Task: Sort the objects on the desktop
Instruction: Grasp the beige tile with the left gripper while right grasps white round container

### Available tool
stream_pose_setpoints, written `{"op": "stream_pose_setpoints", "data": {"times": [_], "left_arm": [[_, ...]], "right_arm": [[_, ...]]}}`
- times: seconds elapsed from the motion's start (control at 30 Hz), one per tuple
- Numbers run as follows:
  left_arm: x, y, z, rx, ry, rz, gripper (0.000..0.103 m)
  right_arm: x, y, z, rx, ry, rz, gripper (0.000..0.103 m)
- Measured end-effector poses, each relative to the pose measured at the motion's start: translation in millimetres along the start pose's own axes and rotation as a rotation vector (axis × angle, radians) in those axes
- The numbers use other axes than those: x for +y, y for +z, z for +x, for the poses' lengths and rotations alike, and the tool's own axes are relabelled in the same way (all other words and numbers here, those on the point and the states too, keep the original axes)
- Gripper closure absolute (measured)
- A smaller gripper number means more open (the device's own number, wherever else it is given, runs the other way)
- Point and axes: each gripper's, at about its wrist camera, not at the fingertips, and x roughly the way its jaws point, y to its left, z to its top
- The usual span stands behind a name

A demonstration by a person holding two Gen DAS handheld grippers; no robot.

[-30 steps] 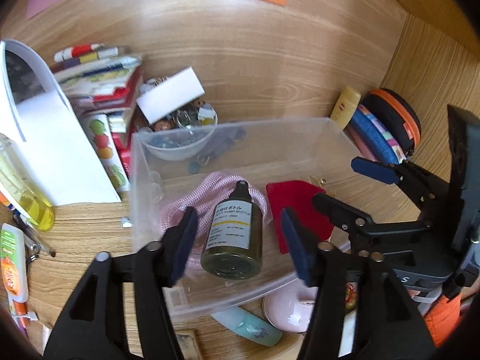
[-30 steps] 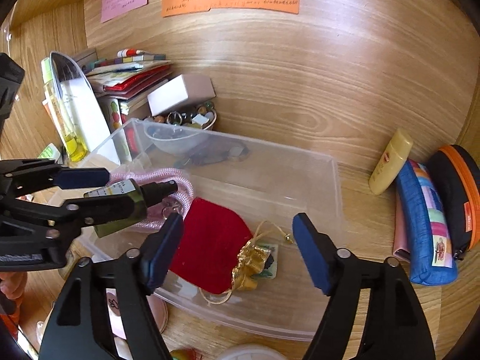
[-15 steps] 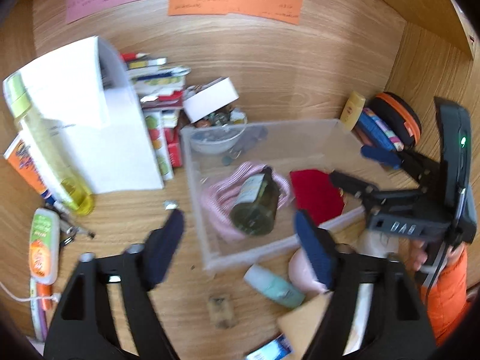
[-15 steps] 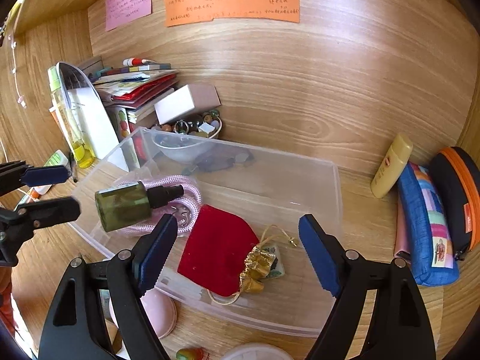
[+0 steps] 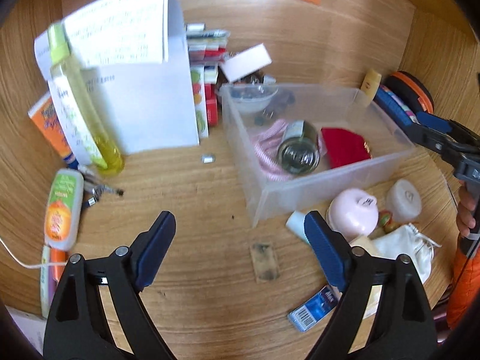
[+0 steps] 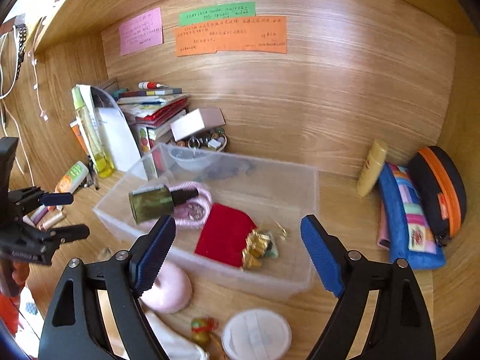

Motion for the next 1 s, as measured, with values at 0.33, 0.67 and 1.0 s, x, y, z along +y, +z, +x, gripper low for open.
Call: {"op": "stream_pose_setpoints", "data": {"times": [0.33, 0.67, 1.0], "left_arm": [[4, -22, 15, 0.069, 0.002, 0.000, 0.015], [-1, -38, 33, 0.136, -0.008, -0.004, 0.015], [-10, -36, 41, 0.116, 0.009, 0.021, 0.027]], "right_arm": [[-11, -51, 7, 0.136, -0.049, 0.019, 0.019], [-17, -81, 21, 0.243, -0.064, 0.016, 0.019], [-29, -95, 35, 0.259, -0.012, 0.085, 0.021]]}}
